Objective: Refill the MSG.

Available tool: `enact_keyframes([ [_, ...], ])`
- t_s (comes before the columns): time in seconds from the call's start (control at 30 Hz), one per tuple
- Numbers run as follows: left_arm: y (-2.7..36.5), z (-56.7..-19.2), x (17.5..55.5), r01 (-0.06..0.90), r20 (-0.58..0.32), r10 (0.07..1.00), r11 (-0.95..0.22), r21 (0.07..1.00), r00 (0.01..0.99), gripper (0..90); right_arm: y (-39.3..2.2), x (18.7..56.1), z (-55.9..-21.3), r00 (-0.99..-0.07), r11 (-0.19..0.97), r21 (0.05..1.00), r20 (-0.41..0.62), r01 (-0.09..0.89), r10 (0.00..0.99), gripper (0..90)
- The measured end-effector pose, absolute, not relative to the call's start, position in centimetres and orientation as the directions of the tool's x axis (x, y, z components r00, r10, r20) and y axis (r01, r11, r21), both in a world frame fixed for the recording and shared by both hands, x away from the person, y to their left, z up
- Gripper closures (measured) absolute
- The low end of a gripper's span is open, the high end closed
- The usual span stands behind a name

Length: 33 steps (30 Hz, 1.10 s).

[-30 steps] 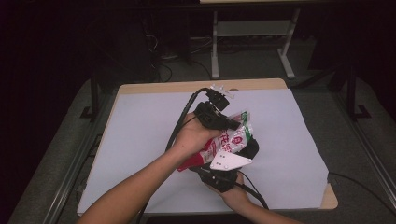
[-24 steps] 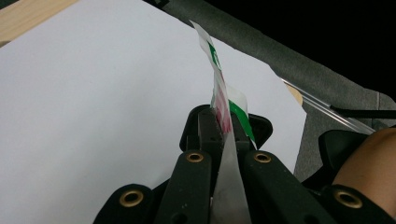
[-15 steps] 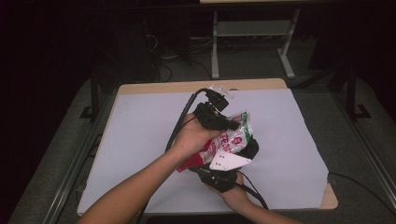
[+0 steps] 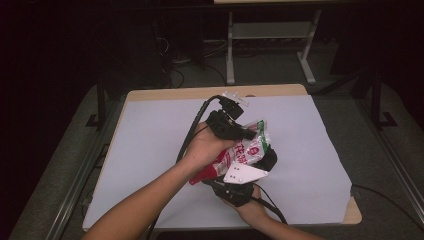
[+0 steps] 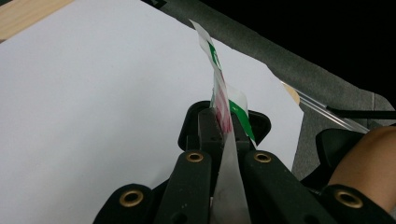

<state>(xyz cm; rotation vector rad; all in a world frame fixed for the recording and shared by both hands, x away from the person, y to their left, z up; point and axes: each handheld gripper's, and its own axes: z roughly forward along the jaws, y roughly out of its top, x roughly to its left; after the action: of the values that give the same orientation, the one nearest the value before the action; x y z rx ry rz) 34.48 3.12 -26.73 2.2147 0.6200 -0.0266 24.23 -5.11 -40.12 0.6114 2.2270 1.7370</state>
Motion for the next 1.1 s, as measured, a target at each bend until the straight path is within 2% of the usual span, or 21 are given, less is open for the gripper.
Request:
enact_keyframes([
  [1.1, 3.61, -26.13, 34.43, 0.446, -0.257, 0.399, -0.512, 0.734, 0.880, 90.0, -5.35, 24.59, -40.34, -0.876, 0.210, 0.963, 0.047, 0.167, 0.480, 90.0],
])
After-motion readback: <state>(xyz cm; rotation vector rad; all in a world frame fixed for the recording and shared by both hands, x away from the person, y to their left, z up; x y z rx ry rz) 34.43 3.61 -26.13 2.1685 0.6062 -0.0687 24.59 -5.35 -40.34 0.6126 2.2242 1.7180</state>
